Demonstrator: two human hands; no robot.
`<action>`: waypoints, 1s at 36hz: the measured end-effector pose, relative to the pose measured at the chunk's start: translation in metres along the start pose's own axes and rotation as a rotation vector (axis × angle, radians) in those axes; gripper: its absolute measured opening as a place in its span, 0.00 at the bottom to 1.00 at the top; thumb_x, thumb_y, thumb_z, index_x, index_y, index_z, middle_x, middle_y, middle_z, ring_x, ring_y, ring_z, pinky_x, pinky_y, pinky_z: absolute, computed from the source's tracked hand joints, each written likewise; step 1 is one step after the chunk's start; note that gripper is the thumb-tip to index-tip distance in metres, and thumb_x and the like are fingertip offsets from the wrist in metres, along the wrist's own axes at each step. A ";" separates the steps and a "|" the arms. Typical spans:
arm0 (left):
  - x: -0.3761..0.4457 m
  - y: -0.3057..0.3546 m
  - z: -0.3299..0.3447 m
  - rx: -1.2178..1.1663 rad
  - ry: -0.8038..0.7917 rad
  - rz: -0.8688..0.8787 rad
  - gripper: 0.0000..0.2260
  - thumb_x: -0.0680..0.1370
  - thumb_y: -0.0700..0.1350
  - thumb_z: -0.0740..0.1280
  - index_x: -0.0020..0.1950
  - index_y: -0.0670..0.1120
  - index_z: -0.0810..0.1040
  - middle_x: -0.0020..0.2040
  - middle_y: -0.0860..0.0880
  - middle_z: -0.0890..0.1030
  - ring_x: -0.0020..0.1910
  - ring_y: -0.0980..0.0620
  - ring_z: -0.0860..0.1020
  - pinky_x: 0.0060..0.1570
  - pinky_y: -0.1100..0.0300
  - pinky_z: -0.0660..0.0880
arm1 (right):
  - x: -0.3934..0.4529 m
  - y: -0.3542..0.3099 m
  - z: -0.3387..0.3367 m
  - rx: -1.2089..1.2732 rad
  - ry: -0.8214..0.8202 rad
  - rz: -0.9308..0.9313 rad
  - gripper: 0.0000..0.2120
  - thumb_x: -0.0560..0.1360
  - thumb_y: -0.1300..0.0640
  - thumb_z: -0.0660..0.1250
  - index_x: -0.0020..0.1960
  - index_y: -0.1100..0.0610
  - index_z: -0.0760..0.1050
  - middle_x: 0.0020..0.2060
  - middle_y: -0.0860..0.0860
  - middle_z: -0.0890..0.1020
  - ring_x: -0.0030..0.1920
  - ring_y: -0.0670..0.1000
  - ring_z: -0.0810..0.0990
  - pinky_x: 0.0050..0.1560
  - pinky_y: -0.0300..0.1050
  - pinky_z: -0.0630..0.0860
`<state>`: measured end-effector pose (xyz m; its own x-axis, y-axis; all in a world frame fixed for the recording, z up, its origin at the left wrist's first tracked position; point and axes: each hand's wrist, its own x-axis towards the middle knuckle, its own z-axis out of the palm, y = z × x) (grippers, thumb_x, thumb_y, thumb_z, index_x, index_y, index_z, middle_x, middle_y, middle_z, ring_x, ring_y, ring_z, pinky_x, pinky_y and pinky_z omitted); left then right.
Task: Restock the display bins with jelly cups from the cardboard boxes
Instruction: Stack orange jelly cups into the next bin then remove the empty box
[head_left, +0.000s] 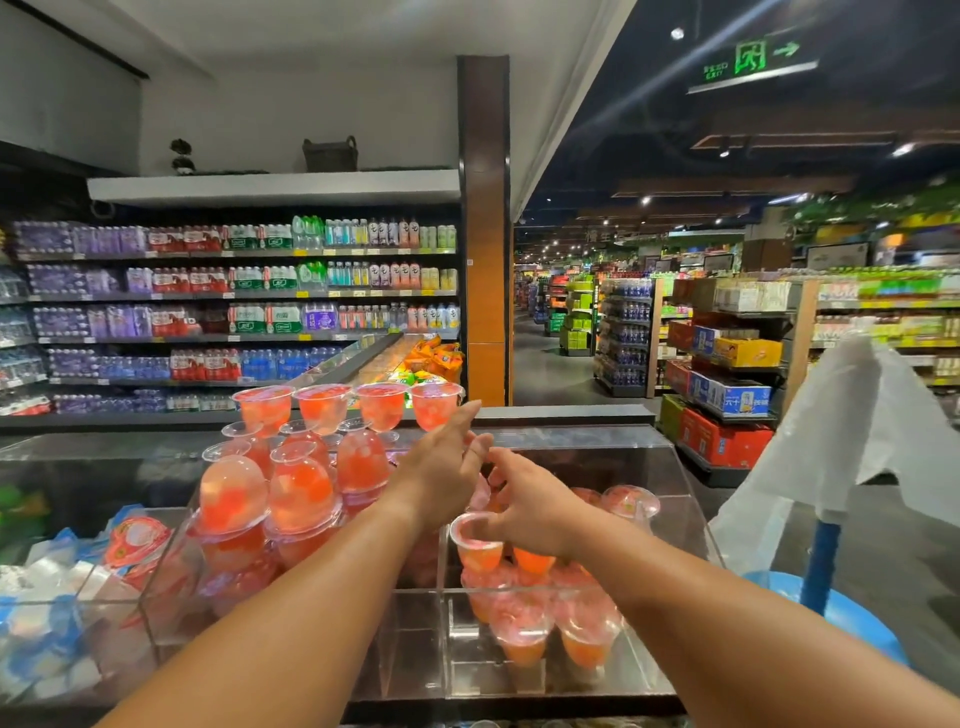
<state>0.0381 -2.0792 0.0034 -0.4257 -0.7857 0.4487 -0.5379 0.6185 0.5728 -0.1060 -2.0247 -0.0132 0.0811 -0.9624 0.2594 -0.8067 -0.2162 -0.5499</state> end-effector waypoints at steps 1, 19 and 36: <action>0.001 0.004 0.003 -0.036 -0.007 -0.006 0.23 0.85 0.55 0.57 0.80 0.58 0.59 0.65 0.49 0.77 0.65 0.47 0.75 0.65 0.47 0.72 | -0.002 -0.004 -0.005 0.072 0.014 -0.010 0.42 0.69 0.49 0.78 0.78 0.47 0.62 0.66 0.47 0.75 0.57 0.48 0.76 0.60 0.45 0.75; -0.006 0.030 0.025 -0.234 -0.152 -0.038 0.22 0.85 0.57 0.55 0.79 0.54 0.63 0.77 0.48 0.69 0.74 0.48 0.67 0.73 0.50 0.64 | -0.031 0.007 -0.051 -0.503 -0.205 0.316 0.22 0.66 0.45 0.76 0.56 0.53 0.77 0.54 0.52 0.72 0.45 0.50 0.76 0.42 0.46 0.76; -0.022 0.021 0.024 -0.186 -0.213 -0.041 0.22 0.85 0.59 0.56 0.78 0.54 0.66 0.73 0.48 0.74 0.71 0.48 0.72 0.71 0.49 0.69 | -0.023 0.035 -0.011 -0.590 -0.258 0.682 0.30 0.70 0.37 0.74 0.67 0.52 0.77 0.61 0.54 0.79 0.61 0.60 0.78 0.63 0.56 0.77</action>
<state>0.0185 -2.0486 -0.0107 -0.5603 -0.7799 0.2791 -0.4237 0.5594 0.7124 -0.1428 -2.0083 -0.0300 -0.4487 -0.8724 -0.1938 -0.8885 0.4589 -0.0088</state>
